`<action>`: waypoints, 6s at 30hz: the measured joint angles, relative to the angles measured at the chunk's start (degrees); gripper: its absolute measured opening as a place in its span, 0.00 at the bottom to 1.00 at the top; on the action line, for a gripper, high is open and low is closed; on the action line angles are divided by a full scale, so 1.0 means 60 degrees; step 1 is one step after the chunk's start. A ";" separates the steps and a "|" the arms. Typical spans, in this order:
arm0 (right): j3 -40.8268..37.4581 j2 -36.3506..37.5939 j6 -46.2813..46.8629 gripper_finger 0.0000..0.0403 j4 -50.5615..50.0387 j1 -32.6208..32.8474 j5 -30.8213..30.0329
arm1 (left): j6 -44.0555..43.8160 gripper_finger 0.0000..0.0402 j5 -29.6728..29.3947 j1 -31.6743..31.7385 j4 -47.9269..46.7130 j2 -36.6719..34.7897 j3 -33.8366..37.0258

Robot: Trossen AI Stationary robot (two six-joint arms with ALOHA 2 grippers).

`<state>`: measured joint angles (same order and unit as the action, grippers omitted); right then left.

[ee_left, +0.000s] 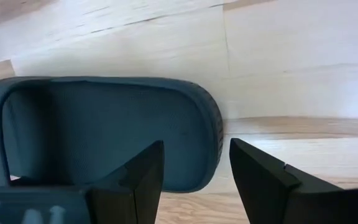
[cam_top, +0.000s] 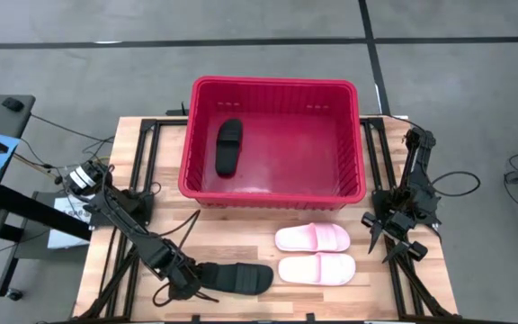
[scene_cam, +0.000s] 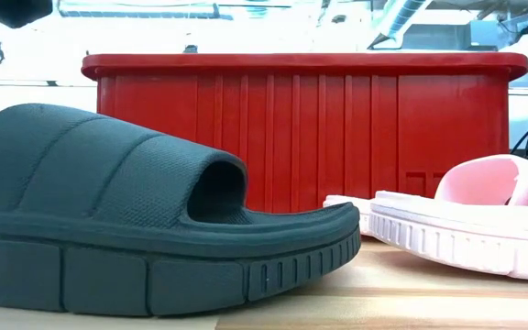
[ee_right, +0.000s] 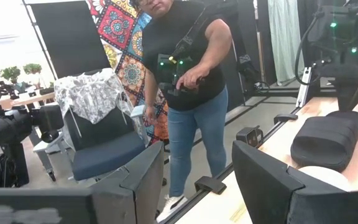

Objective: Pick and place slides into bin
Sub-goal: Put the black slipper into the red bin

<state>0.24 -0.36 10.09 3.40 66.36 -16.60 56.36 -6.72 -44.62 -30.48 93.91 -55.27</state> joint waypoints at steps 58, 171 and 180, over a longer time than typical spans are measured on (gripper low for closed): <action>-0.0001 0.0003 0.0000 0.45 0.0000 0.0001 0.0000 | -0.4858 0.00 0.0400 -0.0737 -0.0558 -0.2569 0.0002; -0.0001 0.0003 -0.0002 0.45 0.0005 -0.0002 0.0000 | -0.5649 0.00 -0.1579 0.9406 -0.0403 0.1274 -0.3421; 0.0002 0.0003 -0.0002 0.45 0.0003 -0.0002 0.0002 | -0.5970 0.00 -0.1367 0.9408 -0.0429 0.1263 -0.3424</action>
<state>0.25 -0.34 10.08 3.42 66.35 -16.59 20.54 -14.92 11.83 -33.06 101.49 -75.81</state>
